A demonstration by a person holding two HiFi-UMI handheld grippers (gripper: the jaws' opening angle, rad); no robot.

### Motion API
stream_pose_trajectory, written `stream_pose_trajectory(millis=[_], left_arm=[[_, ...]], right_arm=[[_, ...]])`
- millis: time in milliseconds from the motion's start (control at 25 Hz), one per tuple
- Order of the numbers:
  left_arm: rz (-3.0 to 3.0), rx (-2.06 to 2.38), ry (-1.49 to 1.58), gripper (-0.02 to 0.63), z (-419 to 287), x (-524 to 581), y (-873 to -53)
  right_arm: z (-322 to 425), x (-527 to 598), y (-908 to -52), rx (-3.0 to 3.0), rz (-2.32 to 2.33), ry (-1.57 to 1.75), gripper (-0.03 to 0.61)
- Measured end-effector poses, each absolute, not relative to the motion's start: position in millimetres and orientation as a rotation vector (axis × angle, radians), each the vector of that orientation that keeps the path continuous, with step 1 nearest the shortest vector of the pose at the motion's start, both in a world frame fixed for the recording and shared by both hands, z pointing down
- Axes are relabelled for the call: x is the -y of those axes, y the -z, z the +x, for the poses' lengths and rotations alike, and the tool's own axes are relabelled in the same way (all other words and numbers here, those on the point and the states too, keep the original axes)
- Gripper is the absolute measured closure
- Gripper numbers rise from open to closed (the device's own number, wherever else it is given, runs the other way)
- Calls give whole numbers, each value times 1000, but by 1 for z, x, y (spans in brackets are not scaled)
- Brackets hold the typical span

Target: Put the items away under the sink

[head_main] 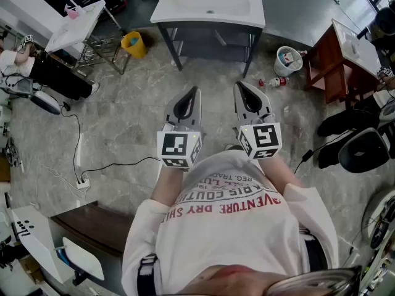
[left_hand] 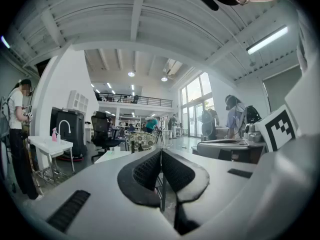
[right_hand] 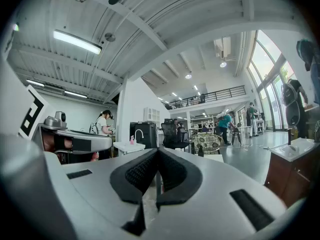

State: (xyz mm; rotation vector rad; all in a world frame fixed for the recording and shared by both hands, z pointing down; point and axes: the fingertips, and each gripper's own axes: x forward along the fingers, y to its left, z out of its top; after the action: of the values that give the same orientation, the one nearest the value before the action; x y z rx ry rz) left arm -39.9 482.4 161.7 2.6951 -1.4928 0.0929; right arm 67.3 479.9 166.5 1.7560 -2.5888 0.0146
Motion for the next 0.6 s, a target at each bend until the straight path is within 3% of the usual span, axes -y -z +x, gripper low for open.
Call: stream_pose_trajectory(millis=[600], left_arm=[[2676, 1498, -85, 591, -47, -471, -165]], right_arm=[[52, -467, -175, 2614, 1684, -70, 554]])
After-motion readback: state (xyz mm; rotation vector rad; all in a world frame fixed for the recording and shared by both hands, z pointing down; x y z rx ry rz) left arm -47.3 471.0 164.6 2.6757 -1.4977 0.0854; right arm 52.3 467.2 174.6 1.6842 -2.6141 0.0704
